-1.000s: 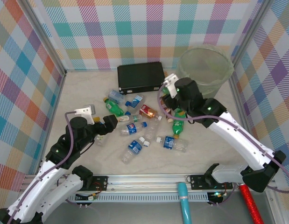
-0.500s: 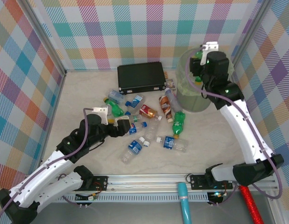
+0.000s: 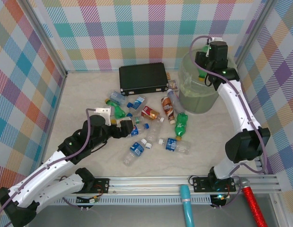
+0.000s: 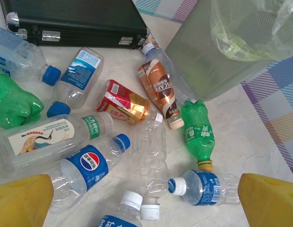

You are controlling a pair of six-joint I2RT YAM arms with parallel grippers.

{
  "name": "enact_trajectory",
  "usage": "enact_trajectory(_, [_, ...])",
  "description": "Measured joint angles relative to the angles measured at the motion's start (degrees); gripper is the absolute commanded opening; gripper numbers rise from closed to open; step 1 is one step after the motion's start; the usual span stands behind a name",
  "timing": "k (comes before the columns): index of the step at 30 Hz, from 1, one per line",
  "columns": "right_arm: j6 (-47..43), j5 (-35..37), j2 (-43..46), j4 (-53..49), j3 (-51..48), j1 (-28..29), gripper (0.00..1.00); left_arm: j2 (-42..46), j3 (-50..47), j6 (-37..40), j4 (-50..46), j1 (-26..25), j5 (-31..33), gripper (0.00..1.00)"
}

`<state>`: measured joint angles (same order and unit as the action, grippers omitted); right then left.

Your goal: Put the plastic bottles in the bin

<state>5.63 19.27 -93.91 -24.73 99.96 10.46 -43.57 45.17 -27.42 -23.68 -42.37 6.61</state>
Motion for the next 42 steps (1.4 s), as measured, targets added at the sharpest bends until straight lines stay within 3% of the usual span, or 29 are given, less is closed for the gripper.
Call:
enact_trajectory(6, [1.07, -2.21, -0.48, -1.64, 0.0, 0.0, 0.88, 0.0, 0.85, 0.0, -1.6, 0.0, 1.09, 1.0])
enact_trajectory(11, [1.31, -3.65, 0.72, -2.97, -0.46, 0.0, 0.99, -1.53, 1.22, 0.04, -2.78, 0.0, 1.88, 1.0])
enact_trajectory(21, [4.9, -12.83, 15.02, -5.49, -4.79, 1.64, 0.99, -2.08, 1.14, 1.95, -3.1, 0.0, 2.05, 1.0])
enact_trajectory(27, [6.03, -15.82, 23.85, -4.81, -15.37, 9.33, 0.99, -4.63, 1.44, 2.8, -5.64, 0.0, 1.86, 0.99])
enact_trajectory(34, [8.63, -15.91, 30.16, -4.76, -28.81, 20.02, 0.99, -11.21, 3.87, 3.58, -11.54, 0.0, 0.87, 0.83])
enact_trajectory(42, [10.67, -15.89, 35.19, -4.44, -35.34, 24.46, 0.99, -15.21, 3.8, 4.09, -15.98, -0.96, -0.11, 0.78])
